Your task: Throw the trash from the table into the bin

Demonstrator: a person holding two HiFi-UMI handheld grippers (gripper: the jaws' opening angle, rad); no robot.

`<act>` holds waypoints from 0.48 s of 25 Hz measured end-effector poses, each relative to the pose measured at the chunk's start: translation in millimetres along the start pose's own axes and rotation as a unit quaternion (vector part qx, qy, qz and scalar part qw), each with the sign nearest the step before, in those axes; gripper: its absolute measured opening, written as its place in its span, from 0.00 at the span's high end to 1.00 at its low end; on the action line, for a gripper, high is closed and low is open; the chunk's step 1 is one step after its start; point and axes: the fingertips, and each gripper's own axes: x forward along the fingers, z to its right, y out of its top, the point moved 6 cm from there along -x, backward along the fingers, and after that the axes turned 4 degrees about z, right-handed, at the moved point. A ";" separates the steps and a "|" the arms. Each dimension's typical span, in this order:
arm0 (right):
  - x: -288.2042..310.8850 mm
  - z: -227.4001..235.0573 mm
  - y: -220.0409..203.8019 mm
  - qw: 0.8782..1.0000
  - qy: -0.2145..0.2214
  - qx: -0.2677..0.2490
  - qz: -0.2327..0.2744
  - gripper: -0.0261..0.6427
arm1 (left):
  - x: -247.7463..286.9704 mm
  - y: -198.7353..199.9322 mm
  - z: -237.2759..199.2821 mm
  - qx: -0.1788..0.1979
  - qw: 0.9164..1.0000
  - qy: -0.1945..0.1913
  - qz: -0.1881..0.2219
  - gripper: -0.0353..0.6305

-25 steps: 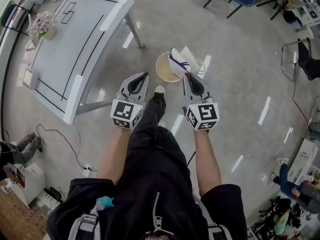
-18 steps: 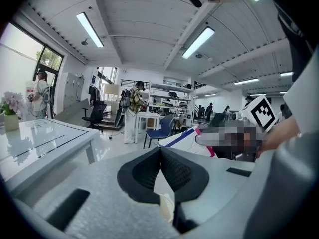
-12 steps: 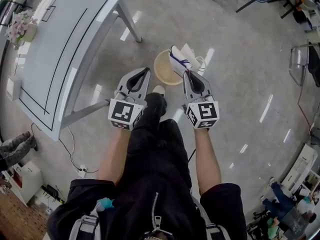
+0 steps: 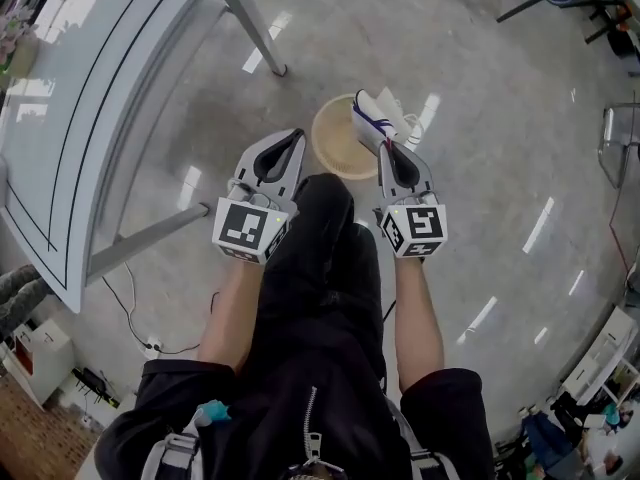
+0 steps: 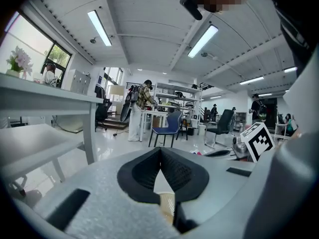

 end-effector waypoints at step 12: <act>53.6 31.5 -138.6 1.000 0.001 -0.002 0.007 0.94 | 21.3 -121.0 -24.6 0.001 1.000 0.020 -0.007 0.94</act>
